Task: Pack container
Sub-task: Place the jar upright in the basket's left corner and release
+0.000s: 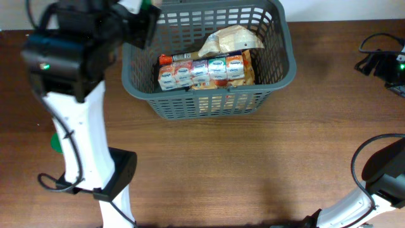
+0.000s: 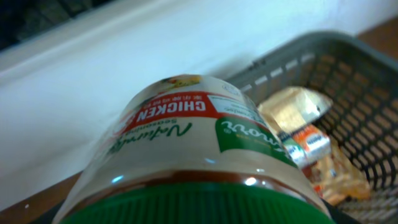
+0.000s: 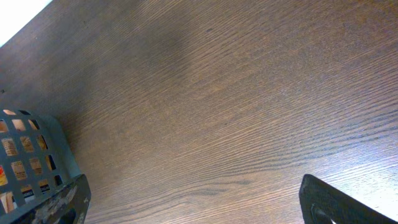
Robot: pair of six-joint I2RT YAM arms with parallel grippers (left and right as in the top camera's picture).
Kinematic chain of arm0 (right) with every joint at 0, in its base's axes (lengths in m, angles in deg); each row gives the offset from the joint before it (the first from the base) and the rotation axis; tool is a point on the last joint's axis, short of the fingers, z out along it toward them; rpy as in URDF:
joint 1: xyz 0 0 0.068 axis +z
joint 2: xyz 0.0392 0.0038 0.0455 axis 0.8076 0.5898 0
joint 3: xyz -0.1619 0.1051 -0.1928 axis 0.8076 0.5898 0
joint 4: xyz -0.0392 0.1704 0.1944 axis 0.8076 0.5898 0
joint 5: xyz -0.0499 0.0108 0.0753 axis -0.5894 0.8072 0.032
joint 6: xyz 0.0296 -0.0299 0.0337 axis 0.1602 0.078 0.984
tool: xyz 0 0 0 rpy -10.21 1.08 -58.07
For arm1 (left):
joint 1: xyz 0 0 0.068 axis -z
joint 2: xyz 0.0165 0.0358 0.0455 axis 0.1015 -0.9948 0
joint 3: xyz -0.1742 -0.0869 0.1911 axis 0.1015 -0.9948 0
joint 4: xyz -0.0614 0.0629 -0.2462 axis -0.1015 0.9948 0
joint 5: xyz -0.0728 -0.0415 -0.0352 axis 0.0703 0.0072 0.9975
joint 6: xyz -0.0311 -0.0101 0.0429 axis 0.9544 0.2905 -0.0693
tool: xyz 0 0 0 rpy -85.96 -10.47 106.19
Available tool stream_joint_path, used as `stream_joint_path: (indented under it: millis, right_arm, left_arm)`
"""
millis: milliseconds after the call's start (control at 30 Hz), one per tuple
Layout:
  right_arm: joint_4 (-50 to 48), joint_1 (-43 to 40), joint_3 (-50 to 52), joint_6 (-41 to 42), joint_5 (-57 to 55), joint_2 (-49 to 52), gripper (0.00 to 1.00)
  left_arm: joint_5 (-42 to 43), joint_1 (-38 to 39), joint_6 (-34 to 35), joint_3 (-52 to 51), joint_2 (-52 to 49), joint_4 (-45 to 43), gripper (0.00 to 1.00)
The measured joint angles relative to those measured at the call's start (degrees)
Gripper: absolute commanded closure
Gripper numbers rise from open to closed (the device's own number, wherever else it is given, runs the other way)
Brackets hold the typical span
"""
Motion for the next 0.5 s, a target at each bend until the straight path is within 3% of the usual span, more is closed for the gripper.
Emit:
stream_joint_path:
  millis: [167,233,400,467,500]
  right_arm:
    - [0.02,0.0,0.0,0.0,0.0,0.0,0.01]
    - [0.02,0.0,0.0,0.02,0.0,0.0,0.01]
    - [0.0,0.0,0.0,0.0,0.0,0.0,0.01]
    - [-0.02,0.0,0.0,0.02,0.0,0.0,0.01]
    - [0.0,0.0,0.0,0.02,0.0,0.0,0.01]
  left_arm:
    - [-4.31,3.04,-1.11,-11.45,-4.72,-2.34,0.96]
    - [-5.27,3.1,-1.2,-17.55,-8.9,-5.79,0.86]
    - [-8.11,2.36,-1.18,-25.97,-17.46,-8.94,0.74]
    - [-8.96,1.7,-1.18,-26.75,-18.25,-9.07,0.18]
    - [-9.27,1.25,-1.09,-26.75,-18.32,-9.07,0.01]
